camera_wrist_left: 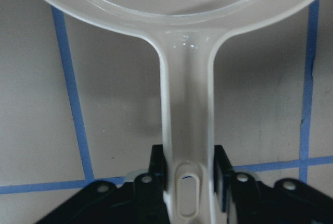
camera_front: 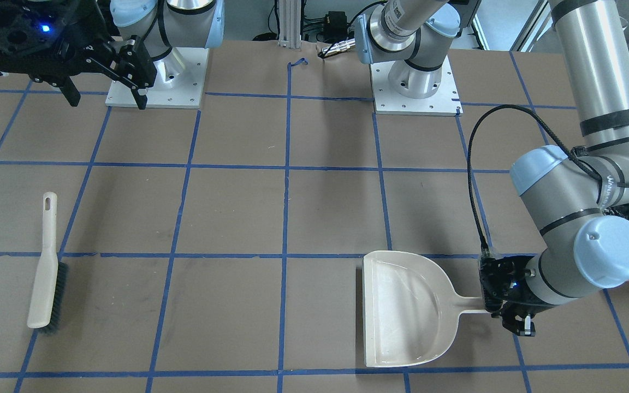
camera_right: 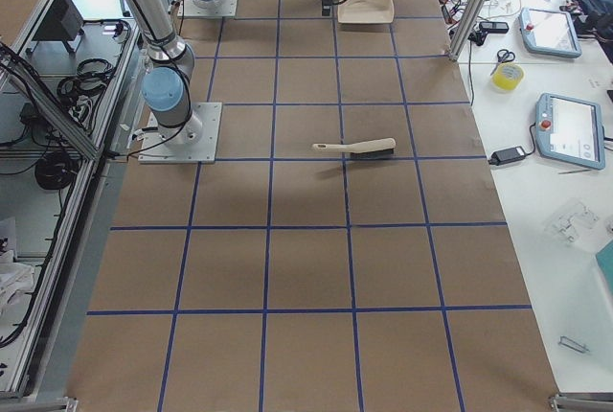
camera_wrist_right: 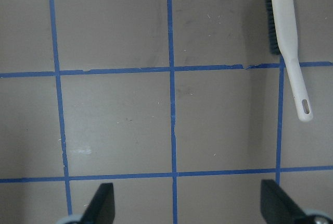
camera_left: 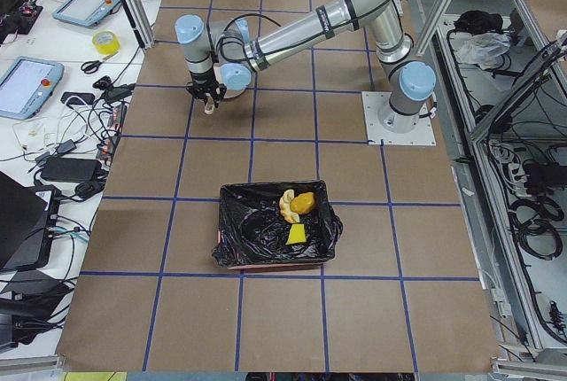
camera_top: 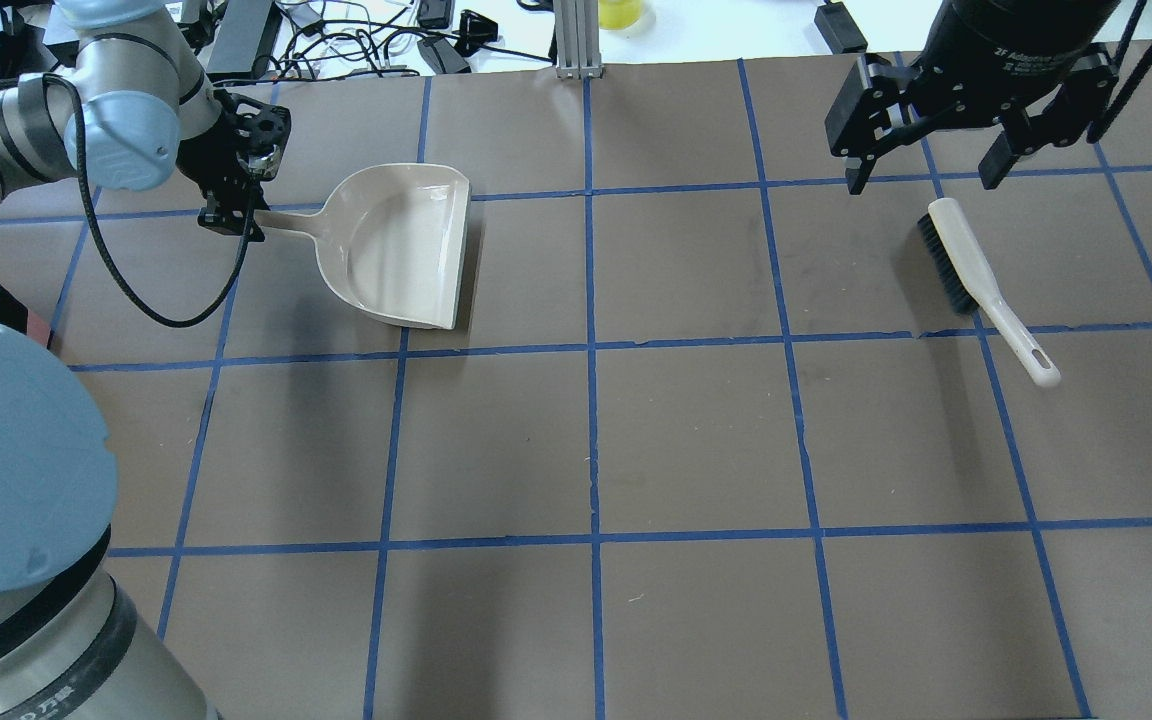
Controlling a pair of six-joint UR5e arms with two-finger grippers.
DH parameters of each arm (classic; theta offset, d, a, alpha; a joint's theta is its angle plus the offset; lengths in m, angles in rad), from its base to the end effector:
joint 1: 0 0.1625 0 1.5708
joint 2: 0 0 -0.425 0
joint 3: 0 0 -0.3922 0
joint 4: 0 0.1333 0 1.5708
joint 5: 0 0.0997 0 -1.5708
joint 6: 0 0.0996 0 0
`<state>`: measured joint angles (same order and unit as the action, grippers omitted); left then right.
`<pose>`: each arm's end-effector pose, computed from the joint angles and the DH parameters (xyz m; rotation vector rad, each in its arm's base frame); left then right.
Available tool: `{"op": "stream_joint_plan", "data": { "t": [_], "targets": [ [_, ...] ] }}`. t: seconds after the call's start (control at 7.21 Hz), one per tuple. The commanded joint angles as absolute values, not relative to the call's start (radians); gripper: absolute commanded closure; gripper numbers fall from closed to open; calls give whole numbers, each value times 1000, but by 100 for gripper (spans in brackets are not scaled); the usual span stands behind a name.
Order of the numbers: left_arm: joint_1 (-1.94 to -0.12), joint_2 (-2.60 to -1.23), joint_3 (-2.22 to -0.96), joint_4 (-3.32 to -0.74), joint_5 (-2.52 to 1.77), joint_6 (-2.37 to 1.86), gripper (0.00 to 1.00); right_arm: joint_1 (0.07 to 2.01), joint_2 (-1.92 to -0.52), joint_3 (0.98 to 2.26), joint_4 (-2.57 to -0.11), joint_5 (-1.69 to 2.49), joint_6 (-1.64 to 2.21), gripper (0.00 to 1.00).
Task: Sweep and dump trash into bin
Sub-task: 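Bring the empty dustpan back and lower it onto the table with the left gripper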
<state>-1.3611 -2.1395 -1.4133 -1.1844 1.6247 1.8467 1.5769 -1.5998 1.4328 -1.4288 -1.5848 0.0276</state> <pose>0.0176 -0.6972 0.2619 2.2887 2.1405 0.0924 0.1348 -0.4758 0.5554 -0.0339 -3.1276 0.0395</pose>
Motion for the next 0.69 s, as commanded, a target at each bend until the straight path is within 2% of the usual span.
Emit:
{"op": "stream_joint_plan", "data": {
  "t": [0.0, 0.42, 0.55],
  "targets": [
    [-1364, -2146, -1413, -1183, 1626, 1845, 100, 1577, -1600, 1433, -1430, -1583, 28, 0],
    [-1364, -2148, -1422, -1181, 1625, 1848, 100, 1577, -1600, 1433, -1430, -1580, 28, 0],
    [-1364, -2149, -1428, -1180, 1623, 1848, 91, 1577, -1598, 1433, -1430, -1583, 26, 0]
  ]
}}
